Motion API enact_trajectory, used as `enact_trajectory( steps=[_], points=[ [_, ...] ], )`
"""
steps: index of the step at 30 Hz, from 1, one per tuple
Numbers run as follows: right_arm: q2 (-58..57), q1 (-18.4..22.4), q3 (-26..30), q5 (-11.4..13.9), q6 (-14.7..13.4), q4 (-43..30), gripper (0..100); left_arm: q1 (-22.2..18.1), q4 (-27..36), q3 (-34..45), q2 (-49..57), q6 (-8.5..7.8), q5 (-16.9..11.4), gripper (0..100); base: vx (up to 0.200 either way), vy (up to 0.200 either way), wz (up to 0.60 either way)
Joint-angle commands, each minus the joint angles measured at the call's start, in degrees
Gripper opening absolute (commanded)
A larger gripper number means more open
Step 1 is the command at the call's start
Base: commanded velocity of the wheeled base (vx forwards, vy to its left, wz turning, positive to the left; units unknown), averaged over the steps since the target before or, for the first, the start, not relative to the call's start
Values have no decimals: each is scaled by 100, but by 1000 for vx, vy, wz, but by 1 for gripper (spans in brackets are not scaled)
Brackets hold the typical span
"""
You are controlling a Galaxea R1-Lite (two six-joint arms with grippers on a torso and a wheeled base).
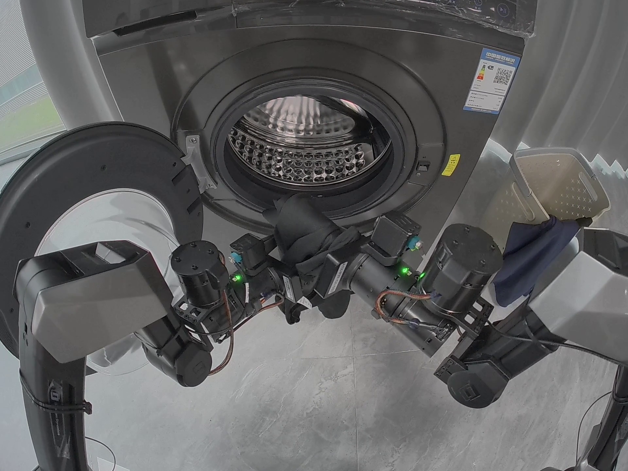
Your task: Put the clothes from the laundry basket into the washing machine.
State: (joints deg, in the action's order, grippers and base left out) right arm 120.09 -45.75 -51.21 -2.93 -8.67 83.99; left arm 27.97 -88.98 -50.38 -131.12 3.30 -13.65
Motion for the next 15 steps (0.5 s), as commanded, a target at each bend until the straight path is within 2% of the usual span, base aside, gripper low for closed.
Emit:
enact_trajectory(
  steps=[1,7,11,15],
  points=[
    [-3,-4,24,3,-3,12,0,7,-5,-59,-71,4,12,0,0,0,0],
    [-21,128,68,3,-3,29,0,-46,-5,-50,8,48,126,0,0,0,0],
    [32,506,68,11,-30,3,0,-81,-5,275,359,65,126,0,0,0,0],
    [94,638,59,11,-39,3,0,-72,-14,582,641,65,126,0,0,0,0]
  ],
)
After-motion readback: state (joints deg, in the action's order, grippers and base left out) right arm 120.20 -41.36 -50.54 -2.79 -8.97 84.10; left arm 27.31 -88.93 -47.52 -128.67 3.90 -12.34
